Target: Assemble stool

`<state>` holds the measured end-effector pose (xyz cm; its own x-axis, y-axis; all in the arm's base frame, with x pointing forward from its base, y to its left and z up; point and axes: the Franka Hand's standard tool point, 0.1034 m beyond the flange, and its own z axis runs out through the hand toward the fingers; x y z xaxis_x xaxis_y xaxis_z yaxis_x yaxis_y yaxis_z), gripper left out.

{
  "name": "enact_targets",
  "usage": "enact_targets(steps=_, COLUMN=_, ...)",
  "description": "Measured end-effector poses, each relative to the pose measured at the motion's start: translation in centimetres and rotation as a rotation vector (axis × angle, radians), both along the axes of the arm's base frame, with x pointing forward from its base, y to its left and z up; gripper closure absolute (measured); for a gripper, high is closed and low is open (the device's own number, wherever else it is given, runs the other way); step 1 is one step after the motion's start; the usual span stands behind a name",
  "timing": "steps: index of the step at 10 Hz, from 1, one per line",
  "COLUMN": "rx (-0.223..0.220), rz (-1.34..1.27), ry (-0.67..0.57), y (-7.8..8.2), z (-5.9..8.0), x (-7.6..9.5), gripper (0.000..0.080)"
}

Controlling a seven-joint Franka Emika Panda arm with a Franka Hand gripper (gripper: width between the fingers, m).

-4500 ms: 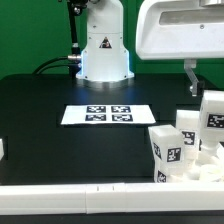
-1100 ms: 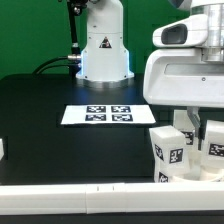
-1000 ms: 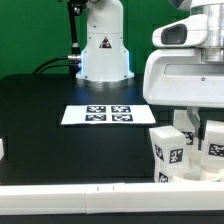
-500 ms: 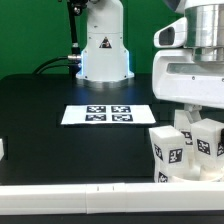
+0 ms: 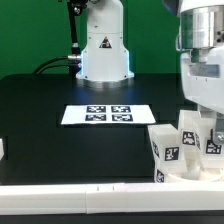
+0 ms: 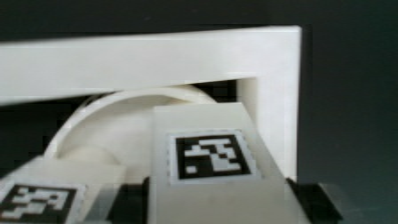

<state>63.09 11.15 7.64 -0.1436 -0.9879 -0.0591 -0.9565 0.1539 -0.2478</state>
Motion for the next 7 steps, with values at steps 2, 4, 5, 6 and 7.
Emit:
enact_targets(steps=2, rx=0.019, rz=-0.068, ry=0.005, y=0.26, z=0.02, x=-0.09, gripper=0.0458)
enact_targets(steps=4, rx=0.079, rz=-0.228, ry=0.007, y=0.53, z=0.00, x=-0.17, gripper=0.0459)
enact_targets(steps=5, rx=0.145, rz=-0.415, ry=-0.027, y=0.51, z=0.21, x=0.22, gripper=0.0459)
enact_targets(steps=6, rx=0.185, rz=-0.490, ry=-0.067, y=0.72, z=0.15, x=0.46, gripper=0.0459)
enact_targets(steps=7, rx=0.215, rz=-0.545, ry=-0.086, y=0.69, z=0.14, x=0.50, gripper=0.0459)
